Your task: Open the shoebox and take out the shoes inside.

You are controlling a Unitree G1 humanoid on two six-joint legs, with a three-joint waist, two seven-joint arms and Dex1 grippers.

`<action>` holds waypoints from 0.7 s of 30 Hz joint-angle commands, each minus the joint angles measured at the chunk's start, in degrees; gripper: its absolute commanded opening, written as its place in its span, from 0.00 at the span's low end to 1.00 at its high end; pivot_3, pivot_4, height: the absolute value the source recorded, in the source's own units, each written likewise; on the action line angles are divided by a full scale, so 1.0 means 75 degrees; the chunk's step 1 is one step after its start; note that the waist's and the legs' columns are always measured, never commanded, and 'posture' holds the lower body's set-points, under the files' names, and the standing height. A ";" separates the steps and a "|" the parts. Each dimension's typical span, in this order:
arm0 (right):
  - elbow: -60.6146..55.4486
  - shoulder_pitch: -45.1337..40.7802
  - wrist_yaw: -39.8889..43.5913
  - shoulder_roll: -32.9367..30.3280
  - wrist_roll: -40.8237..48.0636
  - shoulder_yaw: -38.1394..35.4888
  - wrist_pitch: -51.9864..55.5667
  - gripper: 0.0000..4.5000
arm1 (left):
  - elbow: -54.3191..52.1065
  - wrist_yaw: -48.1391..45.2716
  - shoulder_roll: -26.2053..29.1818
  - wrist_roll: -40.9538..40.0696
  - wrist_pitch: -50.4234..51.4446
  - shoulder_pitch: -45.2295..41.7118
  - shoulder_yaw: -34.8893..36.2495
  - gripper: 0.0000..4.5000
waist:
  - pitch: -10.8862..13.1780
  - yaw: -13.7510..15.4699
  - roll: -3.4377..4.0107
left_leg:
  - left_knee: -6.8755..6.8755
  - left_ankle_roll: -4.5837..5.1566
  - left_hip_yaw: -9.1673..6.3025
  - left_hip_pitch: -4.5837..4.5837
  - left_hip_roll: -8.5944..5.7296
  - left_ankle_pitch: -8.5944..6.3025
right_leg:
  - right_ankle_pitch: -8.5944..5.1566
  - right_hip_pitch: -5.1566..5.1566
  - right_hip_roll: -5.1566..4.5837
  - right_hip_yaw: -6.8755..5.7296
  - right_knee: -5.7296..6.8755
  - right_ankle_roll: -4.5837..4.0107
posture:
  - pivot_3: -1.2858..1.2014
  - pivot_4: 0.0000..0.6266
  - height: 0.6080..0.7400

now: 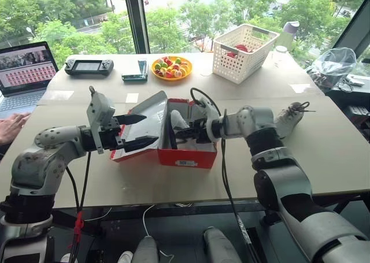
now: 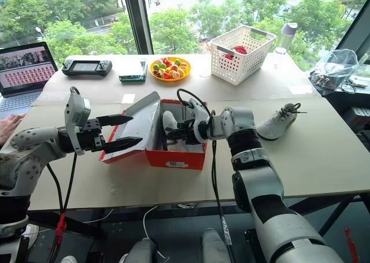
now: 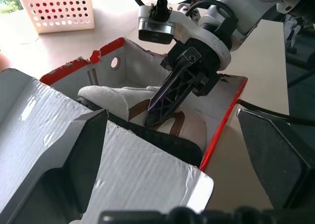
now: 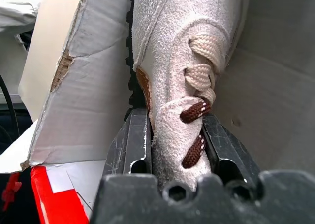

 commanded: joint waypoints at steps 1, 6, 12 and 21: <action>-0.0826 -0.0403 -0.0295 -0.0252 0.0410 -0.0891 0.0500 0.27 | -0.0106 -0.0031 0.0116 -0.0005 -0.0006 -0.0160 0.0107 1.00 | 0.0001 0.0003 0.0001 | -0.0001 0.0001 -0.0001 -0.0017 0.0000 0.0000 | 0.0001 -0.0016 0.0000 -0.0001 0.0000 0.0001 | 0.52 0.24 0.73; -0.1351 -0.0333 -0.1048 -0.0089 0.0810 -0.2156 0.1294 0.27 | -0.0100 -0.0029 0.0132 -0.0013 0.0018 -0.0173 0.0127 1.00 | 0.0001 -0.0002 0.0001 | -0.0021 0.0001 -0.0005 -0.0045 0.0001 0.0000 | -0.0006 -0.0037 -0.0001 -0.0005 -0.0013 -0.0004 | 0.52 0.24 0.73; -0.2680 -0.0058 -0.1700 -0.0057 0.1048 -0.2980 0.2080 0.27 | -0.0083 -0.0041 0.0123 -0.0006 0.0027 -0.0215 0.0085 1.00 | 0.0001 0.0012 0.0001 | -0.0045 0.0002 -0.0005 -0.0048 0.0001 0.0000 | -0.0015 -0.0050 -0.0003 -0.0010 -0.0013 -0.0016 | 0.52 0.24 0.73; -0.6360 0.2370 0.2642 -0.5739 0.0569 -0.0790 -0.1240 0.27 | -0.0090 -0.0018 0.0040 -0.0044 0.0013 -0.0146 0.0063 1.00 | 0.0017 0.0309 0.0023 | -0.0041 -0.0001 -0.0003 -0.0089 -0.0008 -0.0002 | -0.0040 -0.0056 -0.0018 -0.0018 -0.0055 0.0018 | 0.52 0.24 0.73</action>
